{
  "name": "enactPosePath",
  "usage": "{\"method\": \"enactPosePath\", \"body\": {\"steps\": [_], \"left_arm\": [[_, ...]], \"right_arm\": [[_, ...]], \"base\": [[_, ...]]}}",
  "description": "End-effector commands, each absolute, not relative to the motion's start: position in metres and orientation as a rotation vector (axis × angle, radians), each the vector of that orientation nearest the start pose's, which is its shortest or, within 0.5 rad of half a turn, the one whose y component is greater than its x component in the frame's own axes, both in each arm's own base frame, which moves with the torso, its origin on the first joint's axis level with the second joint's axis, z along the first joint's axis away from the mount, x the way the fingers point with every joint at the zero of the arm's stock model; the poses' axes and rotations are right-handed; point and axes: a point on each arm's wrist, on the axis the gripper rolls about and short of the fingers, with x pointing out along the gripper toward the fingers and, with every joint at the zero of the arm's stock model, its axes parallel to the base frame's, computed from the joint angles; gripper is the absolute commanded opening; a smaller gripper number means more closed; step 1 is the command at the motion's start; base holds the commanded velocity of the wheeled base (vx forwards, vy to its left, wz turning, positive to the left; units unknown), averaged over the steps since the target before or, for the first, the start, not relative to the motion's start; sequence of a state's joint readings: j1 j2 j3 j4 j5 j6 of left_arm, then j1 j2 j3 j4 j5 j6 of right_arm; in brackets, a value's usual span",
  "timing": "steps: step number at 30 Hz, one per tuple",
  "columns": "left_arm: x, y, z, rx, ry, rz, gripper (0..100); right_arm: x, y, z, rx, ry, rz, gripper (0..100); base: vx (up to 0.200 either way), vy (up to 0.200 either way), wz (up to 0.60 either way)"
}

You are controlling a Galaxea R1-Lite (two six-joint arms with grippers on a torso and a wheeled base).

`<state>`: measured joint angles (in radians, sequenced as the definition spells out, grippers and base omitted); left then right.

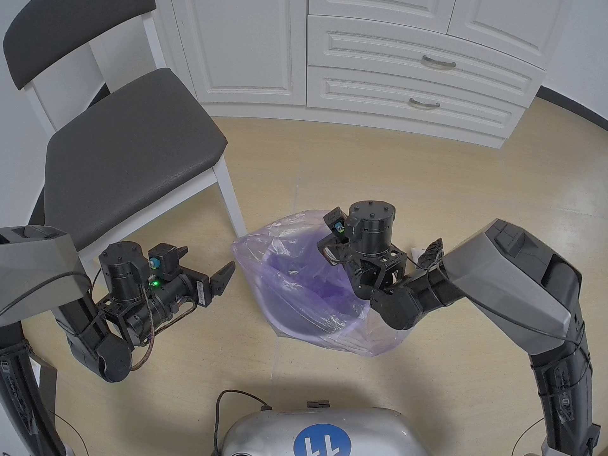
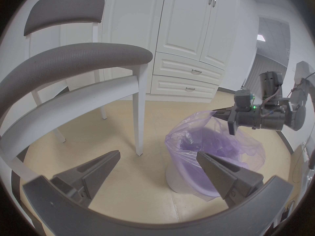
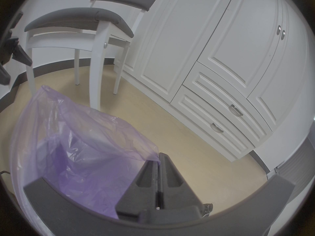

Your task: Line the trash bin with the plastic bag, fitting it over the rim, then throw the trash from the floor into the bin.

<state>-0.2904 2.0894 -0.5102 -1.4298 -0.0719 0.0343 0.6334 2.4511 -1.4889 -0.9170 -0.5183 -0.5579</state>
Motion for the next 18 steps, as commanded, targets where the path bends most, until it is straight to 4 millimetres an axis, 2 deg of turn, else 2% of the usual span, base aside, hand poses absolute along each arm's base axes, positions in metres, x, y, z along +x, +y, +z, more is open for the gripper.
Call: {"method": "enactPosePath", "body": {"steps": [1, 11, 13, 15, 18], "left_arm": [[0.308, -0.094, 0.077, 0.046, 0.121, -0.365, 100], [0.307, -0.094, 0.079, 0.047, 0.118, -0.367, 100], [0.307, -0.094, 0.079, 0.045, 0.117, -0.367, 100], [0.307, -0.094, 0.079, 0.045, 0.118, -0.367, 100], [0.307, -0.094, 0.079, 0.045, 0.118, -0.367, 100]], "right_arm": [[0.430, 0.282, 0.078, -0.552, -0.029, 0.077, 0], [0.457, 0.283, 0.082, -0.496, -0.106, 0.008, 0], [0.469, 0.286, 0.082, -0.461, -0.155, -0.022, 0], [0.475, 0.286, 0.066, -0.472, -0.137, -0.044, 0], [0.477, 0.284, 0.061, -0.474, -0.128, -0.061, 0]], "base": [[0.000, 0.000, 0.00], [0.000, 0.000, 0.00], [0.000, 0.000, 0.00], [0.000, 0.000, 0.00], [0.000, 0.000, 0.00]]}}
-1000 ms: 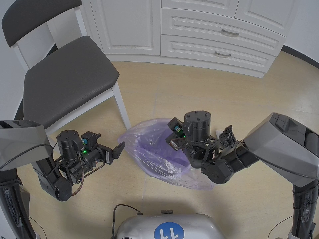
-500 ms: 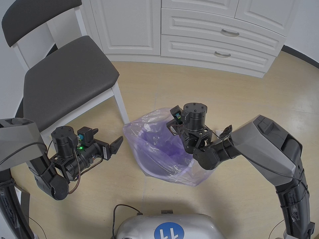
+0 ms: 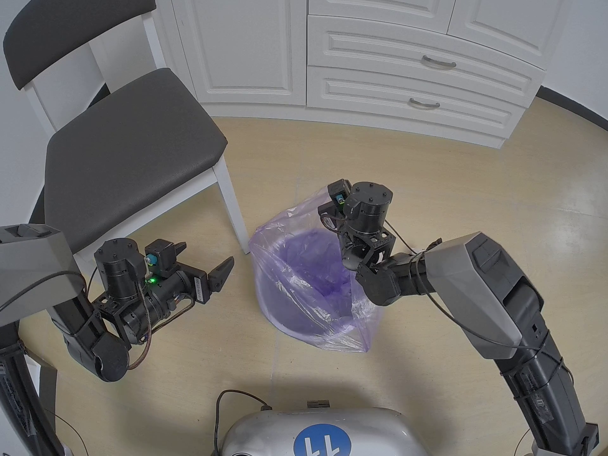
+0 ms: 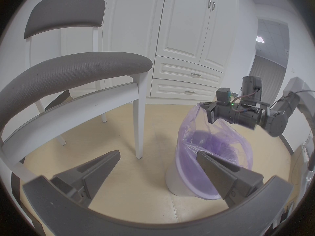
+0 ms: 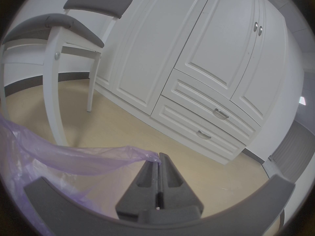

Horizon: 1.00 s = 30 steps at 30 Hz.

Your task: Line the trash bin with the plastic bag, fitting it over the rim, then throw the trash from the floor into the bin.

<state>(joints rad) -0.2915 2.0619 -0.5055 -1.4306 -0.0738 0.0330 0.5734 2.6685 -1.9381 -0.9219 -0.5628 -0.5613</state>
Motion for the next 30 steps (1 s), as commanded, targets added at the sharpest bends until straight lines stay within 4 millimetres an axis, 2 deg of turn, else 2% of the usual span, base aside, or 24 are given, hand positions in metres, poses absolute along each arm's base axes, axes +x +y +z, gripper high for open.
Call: {"method": "enactPosePath", "body": {"steps": [1, 5, 11, 16, 17, 22, 24, 26, 27, 29, 30], "left_arm": [[0.307, -0.094, 0.079, 0.045, 0.118, -0.367, 100], [0.307, -0.093, 0.079, 0.045, 0.115, -0.365, 100], [0.307, -0.093, 0.081, 0.045, 0.112, -0.363, 100], [0.305, -0.092, 0.085, 0.043, 0.100, -0.366, 100], [0.305, -0.092, 0.084, 0.043, 0.102, -0.365, 100], [0.305, -0.092, 0.084, 0.045, 0.103, -0.367, 100], [0.305, -0.092, 0.085, 0.045, 0.101, -0.367, 100], [0.304, -0.092, 0.084, 0.045, 0.104, -0.367, 100], [0.304, -0.092, 0.084, 0.045, 0.104, -0.367, 100], [0.305, -0.092, 0.084, 0.045, 0.103, -0.367, 100], [0.305, -0.092, 0.085, 0.045, 0.101, -0.367, 100]], "right_arm": [[0.477, 0.284, 0.059, -0.475, -0.127, -0.061, 0], [0.476, 0.285, 0.061, -0.471, -0.132, -0.059, 0], [0.470, 0.290, 0.081, -0.436, -0.182, -0.062, 0], [0.469, 0.289, 0.087, -0.444, -0.183, -0.065, 0], [0.469, 0.289, 0.088, -0.447, -0.184, -0.066, 100], [0.469, 0.288, 0.090, -0.458, -0.187, -0.068, 100], [0.467, 0.288, 0.102, -0.447, -0.205, -0.072, 100], [0.461, 0.285, 0.104, -0.468, -0.182, -0.060, 100], [0.447, 0.284, 0.109, -0.502, -0.141, -0.026, 100], [0.434, 0.285, 0.113, -0.533, -0.104, 0.007, 100], [0.421, 0.283, 0.117, -0.562, -0.066, 0.043, 100]], "base": [[0.000, 0.000, 0.00], [0.000, 0.000, 0.00], [0.000, 0.000, 0.00], [0.000, 0.000, 0.00], [0.000, 0.000, 0.00], [0.000, 0.000, 0.00], [0.000, 0.000, 0.00], [0.000, 0.000, 0.00], [0.000, 0.000, 0.00], [0.000, 0.000, 0.00], [0.000, 0.000, 0.00]]}}
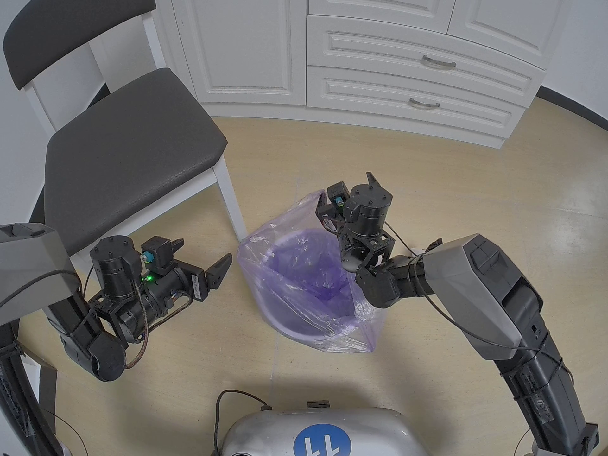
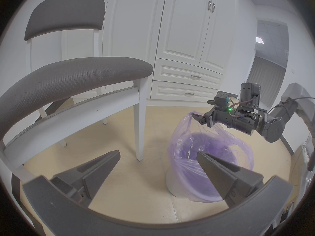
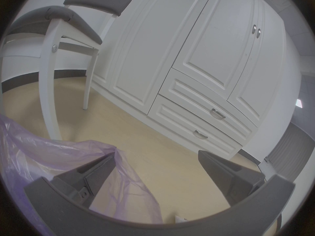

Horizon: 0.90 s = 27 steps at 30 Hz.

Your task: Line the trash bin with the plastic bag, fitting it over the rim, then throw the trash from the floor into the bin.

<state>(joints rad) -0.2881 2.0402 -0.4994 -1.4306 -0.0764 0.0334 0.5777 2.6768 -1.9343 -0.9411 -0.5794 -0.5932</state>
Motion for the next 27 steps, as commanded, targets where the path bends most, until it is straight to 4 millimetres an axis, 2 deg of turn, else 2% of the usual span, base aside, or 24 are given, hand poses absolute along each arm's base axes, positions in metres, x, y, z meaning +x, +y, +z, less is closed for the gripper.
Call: {"method": "enactPosePath", "body": {"steps": [1, 6, 9, 11, 12, 13, 14, 15, 18, 25, 27], "left_arm": [[0.305, -0.092, 0.085, 0.045, 0.101, -0.367, 100], [0.304, -0.092, 0.084, 0.045, 0.103, -0.367, 100], [0.300, -0.091, 0.088, 0.046, 0.099, -0.370, 100], [0.300, -0.091, 0.088, 0.046, 0.099, -0.370, 100], [0.296, -0.092, 0.090, 0.046, 0.093, -0.376, 100], [0.296, -0.093, 0.090, 0.046, 0.093, -0.377, 100], [0.296, -0.093, 0.091, 0.046, 0.091, -0.380, 100], [0.296, -0.093, 0.091, 0.046, 0.091, -0.380, 100], [0.294, -0.093, 0.091, 0.046, 0.093, -0.382, 100], [0.290, -0.097, 0.093, 0.047, 0.091, -0.396, 100], [0.289, -0.097, 0.094, 0.047, 0.091, -0.397, 100]], "right_arm": [[0.415, 0.280, 0.122, -0.575, -0.052, 0.062, 100], [0.402, 0.276, 0.135, -0.584, -0.042, 0.088, 100], [0.383, 0.263, 0.143, -0.612, -0.003, 0.103, 100], [0.383, 0.263, 0.143, -0.612, -0.003, 0.103, 100], [0.356, 0.255, 0.147, -0.646, 0.049, 0.142, 100], [0.354, 0.254, 0.147, -0.649, 0.055, 0.145, 100], [0.341, 0.249, 0.151, -0.658, 0.077, 0.163, 100], [0.341, 0.249, 0.151, -0.658, 0.077, 0.163, 100], [0.312, 0.236, 0.164, -0.651, 0.111, 0.191, 100], [0.278, 0.222, 0.179, -0.527, 0.192, 0.225, 100], [0.277, 0.222, 0.179, -0.520, 0.197, 0.227, 100]], "base": [[0.000, 0.000, 0.00], [0.000, 0.000, 0.00], [0.000, 0.000, 0.00], [0.000, 0.000, 0.00], [0.000, 0.000, 0.00], [0.000, 0.000, 0.00], [0.000, 0.000, 0.00], [0.000, 0.000, 0.00], [0.000, 0.000, 0.00], [0.000, 0.000, 0.00], [0.000, 0.000, 0.00]]}}
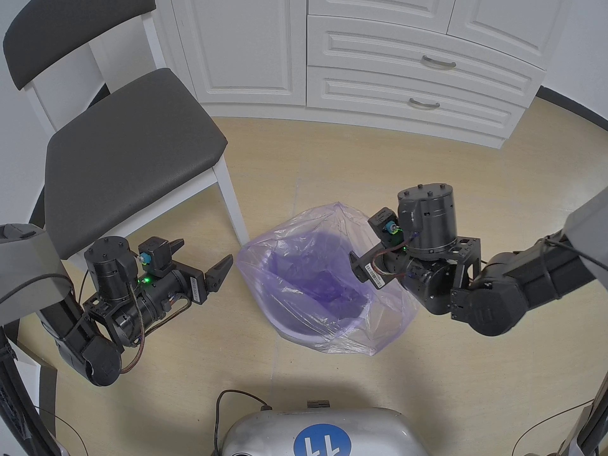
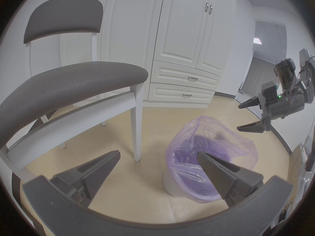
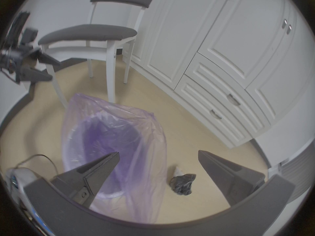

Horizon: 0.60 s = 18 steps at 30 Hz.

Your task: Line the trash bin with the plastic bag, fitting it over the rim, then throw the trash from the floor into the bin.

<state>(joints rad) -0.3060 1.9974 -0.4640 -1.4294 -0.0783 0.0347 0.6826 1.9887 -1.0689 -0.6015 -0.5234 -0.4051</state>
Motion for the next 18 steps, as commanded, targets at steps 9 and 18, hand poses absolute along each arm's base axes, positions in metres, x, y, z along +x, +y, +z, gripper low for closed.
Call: {"method": "enactPosePath", "body": {"steps": [9, 18], "left_arm": [[0.288, -0.100, 0.093, 0.045, 0.096, -0.409, 100], [0.288, -0.108, 0.094, -0.031, 0.114, -0.433, 100]], "right_arm": [[0.263, 0.218, 0.182, -0.184, 0.319, 0.209, 100], [0.258, 0.221, 0.181, 0.052, 0.367, 0.238, 100]], "base": [[0.000, 0.000, 0.00], [0.000, 0.000, 0.00]]}}
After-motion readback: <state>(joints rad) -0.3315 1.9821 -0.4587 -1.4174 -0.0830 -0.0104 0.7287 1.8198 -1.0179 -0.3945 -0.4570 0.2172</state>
